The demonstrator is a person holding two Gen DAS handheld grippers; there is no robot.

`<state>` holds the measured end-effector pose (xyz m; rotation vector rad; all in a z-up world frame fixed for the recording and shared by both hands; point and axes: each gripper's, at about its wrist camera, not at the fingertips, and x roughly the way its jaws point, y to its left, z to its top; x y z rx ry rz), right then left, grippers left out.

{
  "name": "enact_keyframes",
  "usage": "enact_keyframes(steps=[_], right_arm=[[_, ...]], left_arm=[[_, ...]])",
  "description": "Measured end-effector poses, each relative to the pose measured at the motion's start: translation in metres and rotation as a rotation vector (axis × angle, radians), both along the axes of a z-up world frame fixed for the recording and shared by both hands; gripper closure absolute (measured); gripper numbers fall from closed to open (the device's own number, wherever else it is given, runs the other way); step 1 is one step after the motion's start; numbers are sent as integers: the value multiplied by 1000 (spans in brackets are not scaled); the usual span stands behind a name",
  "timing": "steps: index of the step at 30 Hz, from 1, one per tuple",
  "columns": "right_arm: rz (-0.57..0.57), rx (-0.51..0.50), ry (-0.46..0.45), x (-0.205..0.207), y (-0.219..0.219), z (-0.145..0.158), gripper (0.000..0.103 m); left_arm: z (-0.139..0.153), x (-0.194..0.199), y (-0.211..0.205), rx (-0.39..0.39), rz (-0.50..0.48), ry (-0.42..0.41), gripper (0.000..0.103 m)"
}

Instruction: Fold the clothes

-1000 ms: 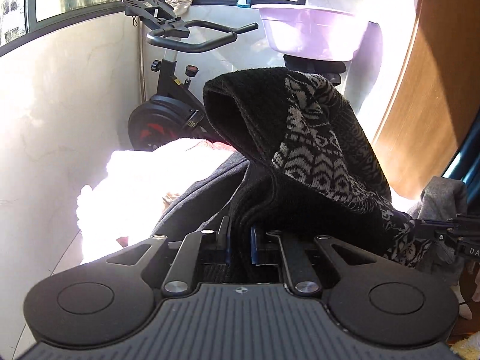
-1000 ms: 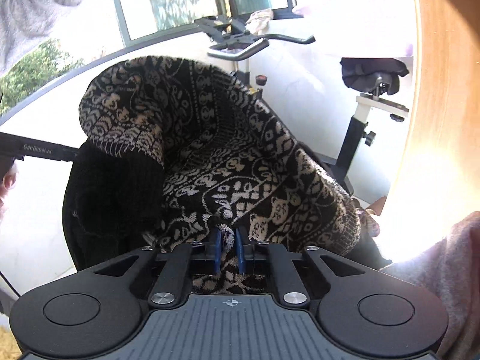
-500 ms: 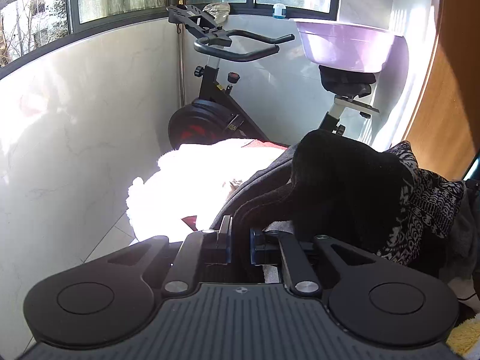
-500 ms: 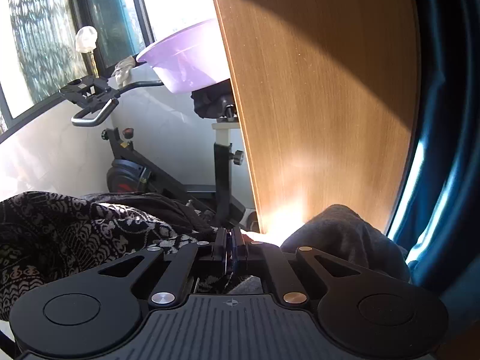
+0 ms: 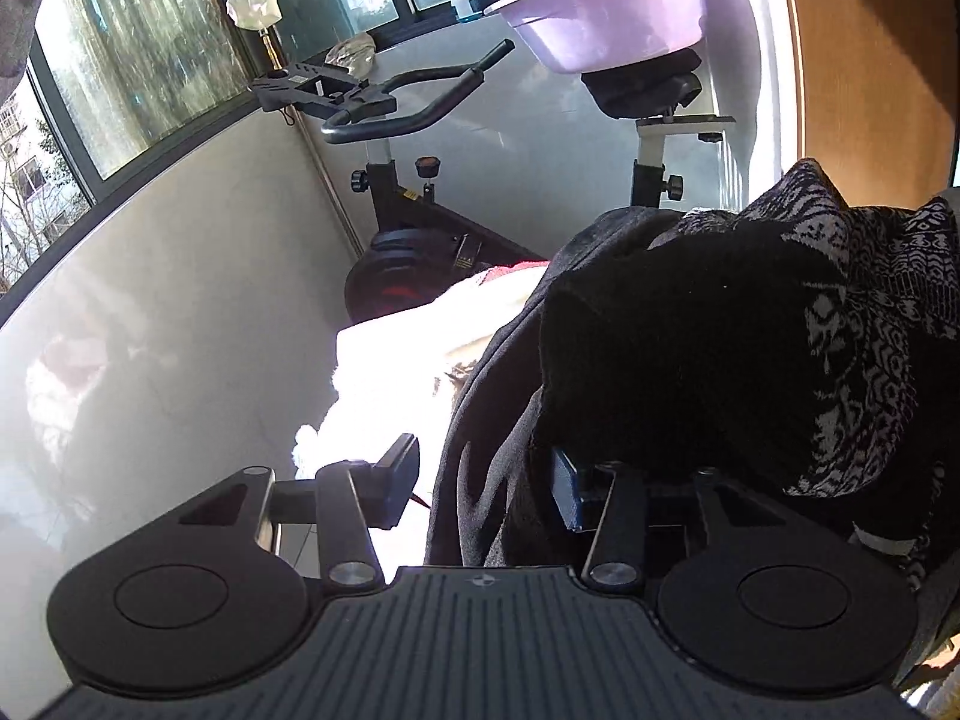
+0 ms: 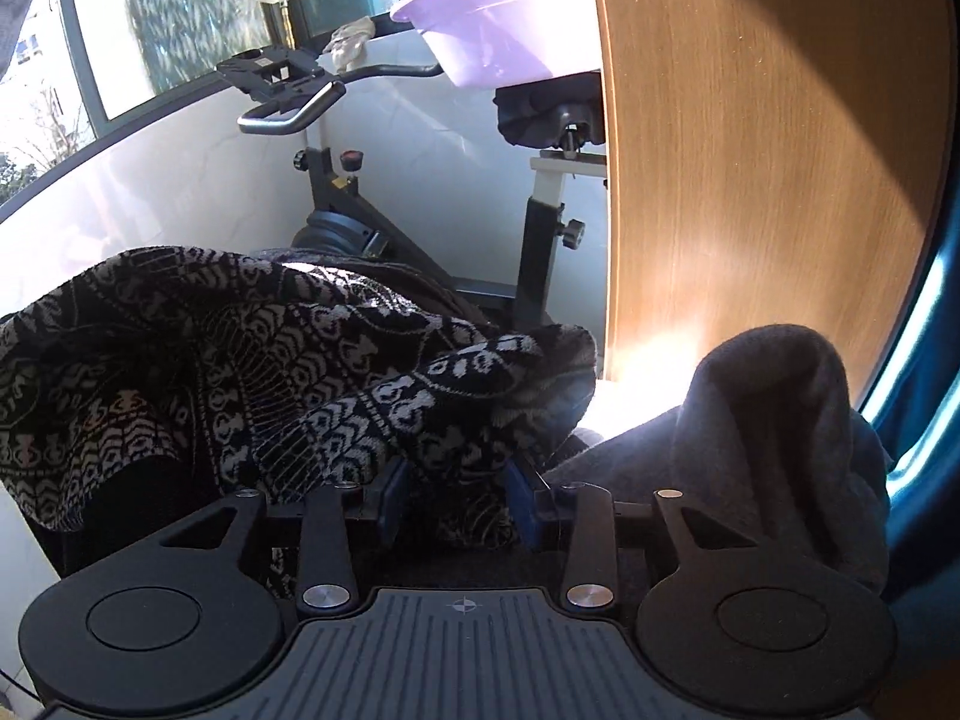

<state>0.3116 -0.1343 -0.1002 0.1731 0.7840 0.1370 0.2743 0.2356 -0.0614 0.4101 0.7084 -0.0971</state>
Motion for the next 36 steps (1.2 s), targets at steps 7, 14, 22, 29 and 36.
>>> enact_keyframes(steps=[7,14,22,29,36], right_arm=[[-18,47,64,-7,8,-11,63],[-47,71,88,-20,12,-20,56],[-48,127,118,-21,25,-30,53],[-46,171,79,-5,19,-23,54],[32,180,67,2,24,-14,53]], left_arm=[[-1,16,-25,119,-322,-87,33],[-33,23,-64,372,-676,-155,36],[39,23,-49,-118,-551,-261,95],[122,1,-28,-458,-393,-386,95],[132,3,-21,-511,-258,-382,95]])
